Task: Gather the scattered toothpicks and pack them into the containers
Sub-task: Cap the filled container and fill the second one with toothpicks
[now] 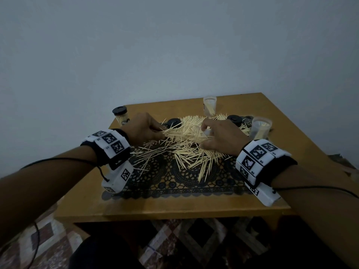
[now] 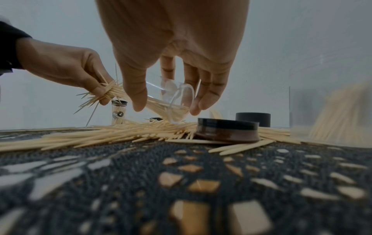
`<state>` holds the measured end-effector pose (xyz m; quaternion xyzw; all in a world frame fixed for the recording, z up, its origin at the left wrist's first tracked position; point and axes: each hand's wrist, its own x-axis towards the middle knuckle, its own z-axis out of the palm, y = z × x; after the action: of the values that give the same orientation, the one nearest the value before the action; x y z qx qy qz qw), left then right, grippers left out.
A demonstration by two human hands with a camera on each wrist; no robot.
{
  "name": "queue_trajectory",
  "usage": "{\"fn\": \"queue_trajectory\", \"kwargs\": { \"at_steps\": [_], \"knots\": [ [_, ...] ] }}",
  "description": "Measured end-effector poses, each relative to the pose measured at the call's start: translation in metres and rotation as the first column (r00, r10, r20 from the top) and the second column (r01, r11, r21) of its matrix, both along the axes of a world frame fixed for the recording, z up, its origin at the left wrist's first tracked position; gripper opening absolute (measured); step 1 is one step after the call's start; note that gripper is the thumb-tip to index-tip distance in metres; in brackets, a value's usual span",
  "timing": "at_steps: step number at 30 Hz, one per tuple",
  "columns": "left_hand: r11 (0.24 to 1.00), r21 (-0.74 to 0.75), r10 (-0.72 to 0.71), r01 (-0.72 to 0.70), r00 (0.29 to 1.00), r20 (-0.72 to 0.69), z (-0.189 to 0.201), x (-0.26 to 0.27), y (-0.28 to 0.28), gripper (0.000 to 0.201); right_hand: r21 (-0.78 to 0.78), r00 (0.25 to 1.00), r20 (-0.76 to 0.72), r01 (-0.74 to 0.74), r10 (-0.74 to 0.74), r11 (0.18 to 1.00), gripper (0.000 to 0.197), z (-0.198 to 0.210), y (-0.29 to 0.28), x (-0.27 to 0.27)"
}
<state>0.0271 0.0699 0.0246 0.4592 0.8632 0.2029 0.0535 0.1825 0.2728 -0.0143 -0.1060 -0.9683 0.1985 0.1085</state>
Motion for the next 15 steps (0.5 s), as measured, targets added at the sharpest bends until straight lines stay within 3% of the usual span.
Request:
{"fn": "queue_trajectory", "kwargs": {
  "at_steps": [4, 7, 11, 15],
  "knots": [
    [0.999, 0.033, -0.026, 0.022, 0.994, 0.106, 0.005, 0.005, 0.004, 0.022, 0.032, 1.000, -0.013, 0.018, -0.018, 0.999, 0.047, 0.000, -0.001, 0.000],
    [0.999, -0.028, -0.029, 0.033, 0.993, 0.118, 0.005, 0.005, 0.010, 0.022, 0.035, 0.999, -0.021, 0.026, -0.025, 0.999, 0.048, 0.001, -0.001, -0.001],
    [0.979, -0.199, -0.036, 0.045, 0.998, 0.046, 0.001, 0.003, 0.019, 0.022, 0.021, 1.000, -0.021, 0.022, -0.021, 1.000, 0.049, -0.001, 0.000, -0.002],
    [0.972, -0.224, -0.087, 0.076, 0.995, -0.042, 0.002, 0.013, 0.030, 0.026, 0.012, 1.000, -0.010, 0.011, -0.011, 1.000, 0.049, -0.001, 0.000, -0.003]
  ]
}}
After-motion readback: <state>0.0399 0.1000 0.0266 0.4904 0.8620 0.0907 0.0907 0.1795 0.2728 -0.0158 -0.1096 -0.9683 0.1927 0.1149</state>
